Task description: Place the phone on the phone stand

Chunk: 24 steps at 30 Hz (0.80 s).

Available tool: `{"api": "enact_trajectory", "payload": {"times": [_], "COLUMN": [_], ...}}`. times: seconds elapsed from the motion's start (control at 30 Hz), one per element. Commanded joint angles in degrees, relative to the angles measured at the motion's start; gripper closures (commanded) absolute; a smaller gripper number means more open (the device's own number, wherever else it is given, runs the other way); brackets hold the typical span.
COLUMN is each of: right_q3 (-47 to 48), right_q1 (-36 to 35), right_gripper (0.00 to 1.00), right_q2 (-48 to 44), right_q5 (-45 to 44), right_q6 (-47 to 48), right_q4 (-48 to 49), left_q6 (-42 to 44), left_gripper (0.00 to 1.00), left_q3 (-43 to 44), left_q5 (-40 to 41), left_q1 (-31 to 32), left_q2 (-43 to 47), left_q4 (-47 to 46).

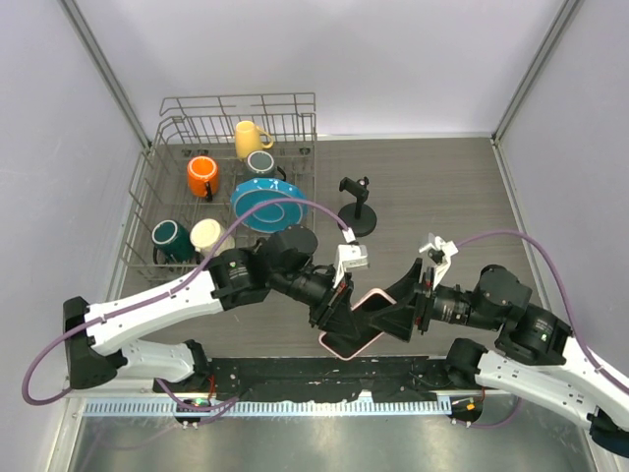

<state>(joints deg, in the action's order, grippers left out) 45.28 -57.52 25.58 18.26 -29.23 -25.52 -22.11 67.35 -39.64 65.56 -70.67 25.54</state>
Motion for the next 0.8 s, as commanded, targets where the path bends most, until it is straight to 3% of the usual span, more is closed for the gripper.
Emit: {"api": "enact_trajectory", "payload": {"times": [0.0,0.1,0.2,0.47,0.6,0.77], "right_q3": [-4.48,-8.27,-9.33,-9.68,-9.07,-8.63], "right_q1": [0.21,0.21,0.12,0.21,0.21,0.21], "right_gripper": [0.34,0.37,0.54,0.48,0.58,0.61], "right_q2": [-1.84,-4.13,-4.84,-5.63,-4.58,-4.23], "right_q5": [-5.51,-5.69,-4.29,-3.50,0.71,5.64], "right_q6": [-2.84,-5.39,-6.01,-6.01,-5.57,-5.04], "right_q4": [10.20,16.18,19.10,21.82,22.44,22.71], "left_q6": [-2.32,-2.68,-2.41,-4.08,-5.49,-4.70], "left_gripper": [1.00,1.00,1.00,1.00,1.00,1.00], "left_q3": [-0.11,-1.08,-1.26,-3.10,-4.60,-4.42], "left_q5": [4.66,5.27,5.27,-0.08,-4.22,-4.83], "left_q1": [-0.35,-0.35,-0.35,-0.35,-0.35,-0.35], "left_q2": [5.19,6.95,7.13,6.78,7.30,7.39], "left_q4": [-5.66,-6.99,-6.38,-10.84,-13.85,-13.85]}}
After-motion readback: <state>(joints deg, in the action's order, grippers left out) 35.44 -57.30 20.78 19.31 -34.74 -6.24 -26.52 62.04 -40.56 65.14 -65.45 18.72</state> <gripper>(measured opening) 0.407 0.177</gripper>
